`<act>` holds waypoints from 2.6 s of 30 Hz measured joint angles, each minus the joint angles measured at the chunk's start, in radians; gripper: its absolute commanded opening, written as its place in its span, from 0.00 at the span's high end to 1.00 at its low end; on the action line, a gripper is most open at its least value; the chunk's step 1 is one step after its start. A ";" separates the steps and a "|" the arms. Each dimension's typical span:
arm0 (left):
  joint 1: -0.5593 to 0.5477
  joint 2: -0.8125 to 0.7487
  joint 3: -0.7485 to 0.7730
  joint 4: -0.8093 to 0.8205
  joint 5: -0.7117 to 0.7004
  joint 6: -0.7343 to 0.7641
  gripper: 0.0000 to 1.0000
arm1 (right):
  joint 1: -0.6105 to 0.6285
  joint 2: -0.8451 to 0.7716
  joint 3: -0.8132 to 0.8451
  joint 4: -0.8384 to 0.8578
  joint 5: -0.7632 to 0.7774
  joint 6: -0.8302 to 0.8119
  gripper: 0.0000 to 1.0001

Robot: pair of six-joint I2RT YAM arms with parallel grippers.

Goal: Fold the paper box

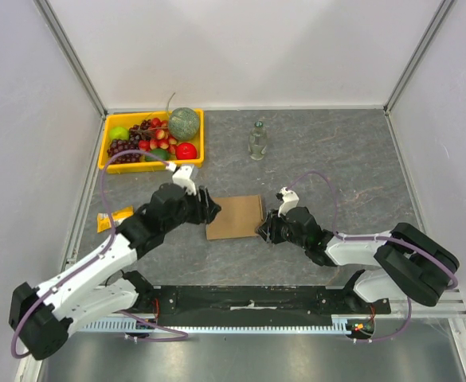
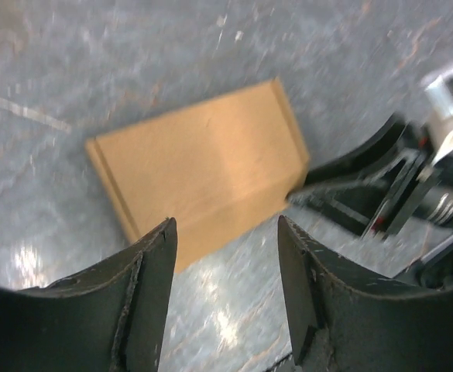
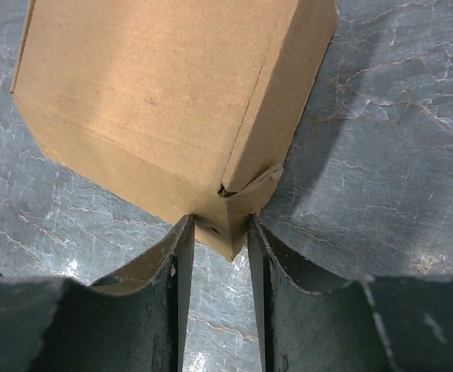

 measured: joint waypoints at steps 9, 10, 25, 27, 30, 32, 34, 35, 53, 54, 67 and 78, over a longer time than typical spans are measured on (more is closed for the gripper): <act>0.114 0.402 0.270 0.151 0.096 0.078 0.48 | -0.013 0.017 0.000 0.022 -0.006 -0.007 0.61; 0.121 0.446 0.289 0.162 0.115 0.085 0.49 | -0.015 0.017 0.001 0.023 -0.008 -0.008 0.61; 0.115 0.759 0.375 0.193 0.300 0.186 0.53 | -0.049 0.034 0.014 0.026 -0.013 -0.030 0.61; 0.114 0.782 0.383 0.193 0.300 0.192 0.54 | -0.050 0.038 0.014 0.028 -0.014 -0.032 0.62; 0.110 0.806 0.392 0.193 0.300 0.198 0.54 | -0.051 0.047 0.018 0.032 -0.015 -0.037 0.62; 0.106 0.815 0.397 0.193 0.300 0.203 0.54 | -0.053 0.050 0.021 0.032 -0.016 -0.041 0.62; 0.105 0.820 0.403 0.194 0.300 0.204 0.54 | -0.056 0.055 0.023 0.033 -0.016 -0.047 0.62; 0.104 0.822 0.404 0.195 0.300 0.205 0.54 | -0.056 0.059 0.025 0.033 -0.015 -0.050 0.62; 0.104 0.847 0.423 0.205 0.318 0.212 0.56 | -0.057 0.088 0.071 -0.048 0.105 -0.051 0.59; 0.104 0.847 0.423 0.205 0.318 0.213 0.56 | -0.057 0.087 0.075 -0.054 0.113 -0.048 0.57; 0.095 0.788 0.353 0.213 0.317 0.193 0.57 | -0.086 -0.084 0.077 -0.287 0.218 -0.035 0.51; 0.071 0.597 0.293 0.046 0.251 0.131 0.55 | -0.115 -0.124 0.077 -0.363 0.189 -0.024 0.55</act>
